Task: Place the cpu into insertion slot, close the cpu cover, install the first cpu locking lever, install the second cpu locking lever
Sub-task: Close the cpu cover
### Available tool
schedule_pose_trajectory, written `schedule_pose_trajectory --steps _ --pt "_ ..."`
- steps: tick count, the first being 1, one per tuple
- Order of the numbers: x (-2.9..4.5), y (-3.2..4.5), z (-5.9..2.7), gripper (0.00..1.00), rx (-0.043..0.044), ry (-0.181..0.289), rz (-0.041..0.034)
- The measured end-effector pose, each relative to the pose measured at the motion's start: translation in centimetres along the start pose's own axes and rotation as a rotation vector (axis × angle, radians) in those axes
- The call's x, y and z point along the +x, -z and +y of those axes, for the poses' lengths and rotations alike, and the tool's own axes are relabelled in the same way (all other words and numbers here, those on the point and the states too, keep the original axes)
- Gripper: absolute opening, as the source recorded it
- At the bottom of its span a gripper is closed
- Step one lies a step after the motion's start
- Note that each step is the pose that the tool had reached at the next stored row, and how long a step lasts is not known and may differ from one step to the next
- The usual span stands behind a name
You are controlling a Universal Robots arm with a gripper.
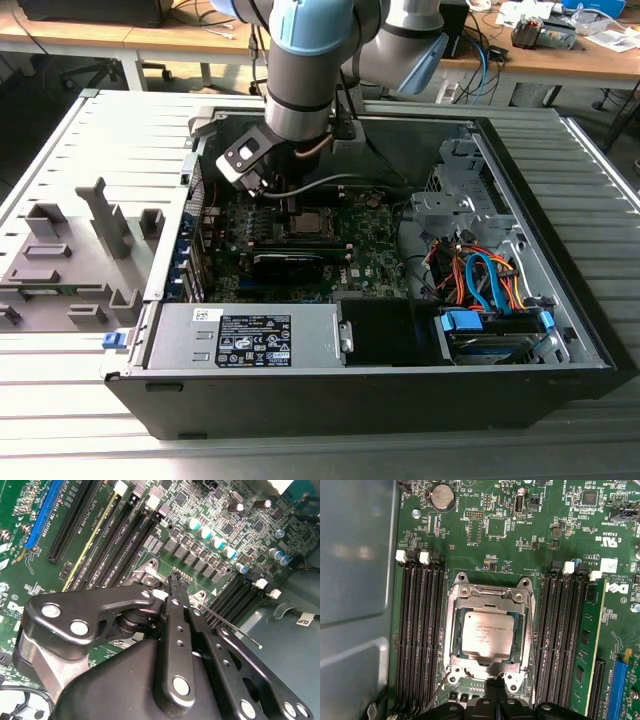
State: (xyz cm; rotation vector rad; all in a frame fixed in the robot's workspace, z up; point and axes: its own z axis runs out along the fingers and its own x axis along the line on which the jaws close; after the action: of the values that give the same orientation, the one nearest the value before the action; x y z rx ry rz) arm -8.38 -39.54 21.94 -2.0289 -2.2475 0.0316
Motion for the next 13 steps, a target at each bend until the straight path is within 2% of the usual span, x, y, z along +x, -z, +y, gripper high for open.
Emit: schedule_pose_trajectory --steps 4,10,13 --pt "-0.01 -0.17 0.02 0.11 0.0000 0.000 0.0000" --pt "-0.06 -0.86 0.08 0.11 0.0000 0.000 0.0000" --pt "-0.06 -0.87 0.08 0.11 0.0002 0.000 -0.0003"
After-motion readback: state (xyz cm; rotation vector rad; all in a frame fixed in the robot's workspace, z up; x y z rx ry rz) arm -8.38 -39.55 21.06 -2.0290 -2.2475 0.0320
